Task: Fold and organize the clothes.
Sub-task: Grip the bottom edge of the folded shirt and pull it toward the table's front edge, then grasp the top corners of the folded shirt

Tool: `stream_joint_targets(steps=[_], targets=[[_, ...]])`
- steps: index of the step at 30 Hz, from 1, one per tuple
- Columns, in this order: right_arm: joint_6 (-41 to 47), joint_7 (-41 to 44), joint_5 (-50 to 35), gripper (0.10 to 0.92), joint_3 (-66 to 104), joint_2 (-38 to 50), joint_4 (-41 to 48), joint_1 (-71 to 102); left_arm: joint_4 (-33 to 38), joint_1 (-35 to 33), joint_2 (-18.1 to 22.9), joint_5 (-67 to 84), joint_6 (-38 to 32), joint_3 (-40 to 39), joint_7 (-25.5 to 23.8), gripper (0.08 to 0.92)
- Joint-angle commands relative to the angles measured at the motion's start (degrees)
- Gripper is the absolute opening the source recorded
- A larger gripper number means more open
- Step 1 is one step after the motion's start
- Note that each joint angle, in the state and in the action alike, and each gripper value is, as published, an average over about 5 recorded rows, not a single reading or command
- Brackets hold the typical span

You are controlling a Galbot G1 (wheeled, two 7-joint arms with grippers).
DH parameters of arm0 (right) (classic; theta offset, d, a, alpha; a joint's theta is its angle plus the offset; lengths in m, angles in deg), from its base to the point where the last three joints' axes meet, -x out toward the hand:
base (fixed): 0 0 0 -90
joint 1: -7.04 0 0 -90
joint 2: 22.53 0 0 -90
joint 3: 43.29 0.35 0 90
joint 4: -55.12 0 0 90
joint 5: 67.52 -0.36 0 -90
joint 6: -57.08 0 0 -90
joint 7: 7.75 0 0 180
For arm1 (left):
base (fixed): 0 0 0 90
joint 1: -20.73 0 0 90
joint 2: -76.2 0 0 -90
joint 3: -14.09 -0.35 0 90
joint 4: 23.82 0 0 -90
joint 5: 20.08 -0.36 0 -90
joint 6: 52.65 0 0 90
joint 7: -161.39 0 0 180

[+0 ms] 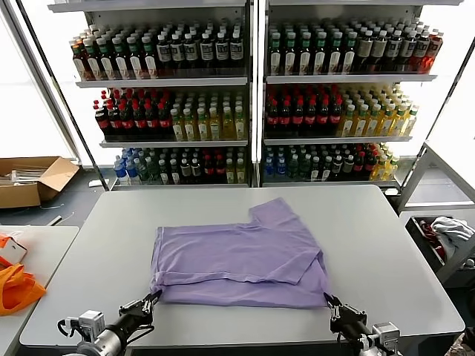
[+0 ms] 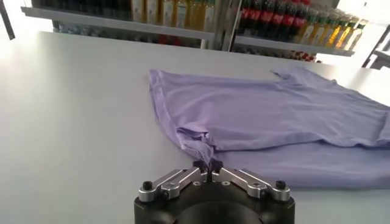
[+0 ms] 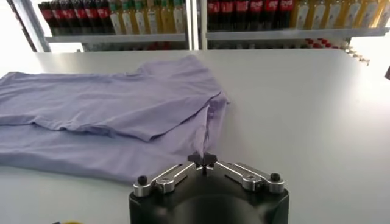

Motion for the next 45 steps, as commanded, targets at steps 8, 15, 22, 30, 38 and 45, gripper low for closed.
stream_joint_targets(steps=[8, 15, 22, 30, 38, 45], targets=[[0.53, 3.79, 6.27, 0.276, 4.24, -1.43, -4.64, 7.15, 10.07, -17.22, 2.04, -1.69, -0.62, 10.61, -3.97, 0.175], [-0.71, 4.24, -2.84, 0.484, 11.27, 1.13, -5.97, 1.89, 11.52, -15.28, -0.7, 1.02, -0.04, 15.41, -3.59, 0.383], [0.85, 8.24, -7.33, 0.683, 7.78, 10.17, 1.76, -16.07, 4.81, -2.32, -8.99, 4.66, 0.06, 15.08, -4.85, 0.582], [2.38, 16.74, -7.79, 0.819, -15.51, 11.84, 27.01, -52.02, -10.01, 17.43, -16.73, 6.09, -0.1, -0.39, -9.96, 0.795], [1.75, 20.34, -5.33, 0.823, -28.95, 4.4, 48.5, -71.21, -24.88, 34.32, -16.0, 6.83, -0.25, -13.72, -10.91, 0.822], [-0.46, 22.45, -2.9, 0.823, -33.84, 0.21, 60.13, -76.89, -34.0, 43.06, -13.62, 6.28, -1.11, -18.95, -11.06, 0.823]])
